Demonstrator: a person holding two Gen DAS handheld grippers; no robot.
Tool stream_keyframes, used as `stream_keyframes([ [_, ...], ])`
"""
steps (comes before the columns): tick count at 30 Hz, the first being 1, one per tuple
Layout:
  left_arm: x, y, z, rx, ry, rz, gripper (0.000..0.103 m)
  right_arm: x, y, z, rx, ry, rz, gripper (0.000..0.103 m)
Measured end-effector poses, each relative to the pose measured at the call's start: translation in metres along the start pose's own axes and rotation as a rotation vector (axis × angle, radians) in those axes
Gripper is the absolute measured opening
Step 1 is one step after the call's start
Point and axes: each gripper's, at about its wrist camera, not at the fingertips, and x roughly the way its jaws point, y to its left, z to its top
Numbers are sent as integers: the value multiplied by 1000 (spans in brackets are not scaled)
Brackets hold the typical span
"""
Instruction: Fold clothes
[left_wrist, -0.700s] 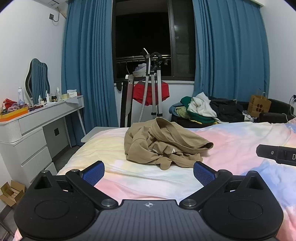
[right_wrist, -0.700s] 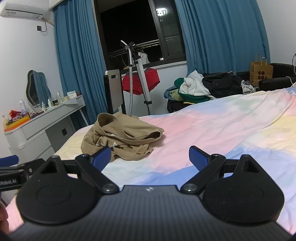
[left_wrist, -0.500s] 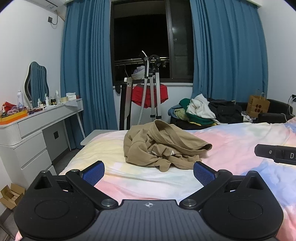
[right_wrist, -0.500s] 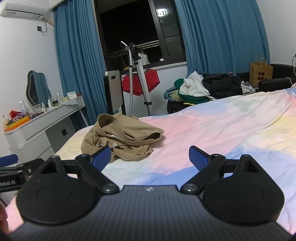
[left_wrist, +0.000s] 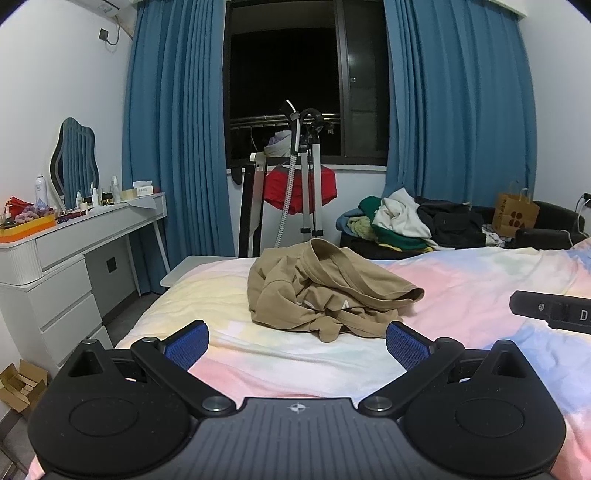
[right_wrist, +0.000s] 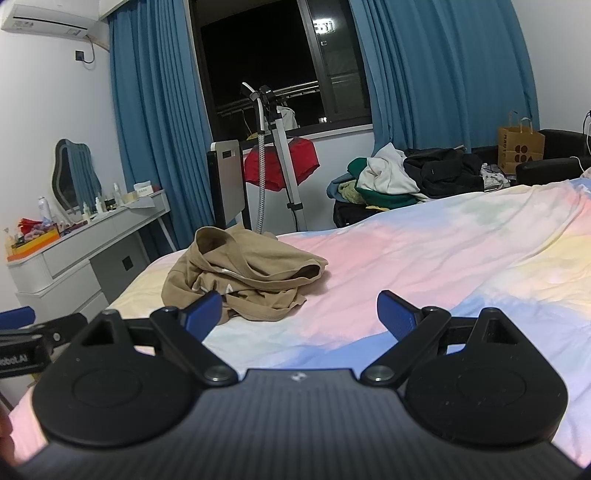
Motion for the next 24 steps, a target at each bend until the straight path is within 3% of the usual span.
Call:
stream_keyframes([
  [16, 5, 4, -5, -28, 21, -30, 103, -2, 3, 0, -14, -9, 3, 92],
  [24, 17, 4, -10, -19, 54, -4, 103, -3, 1, 1, -12, -13, 4, 92],
])
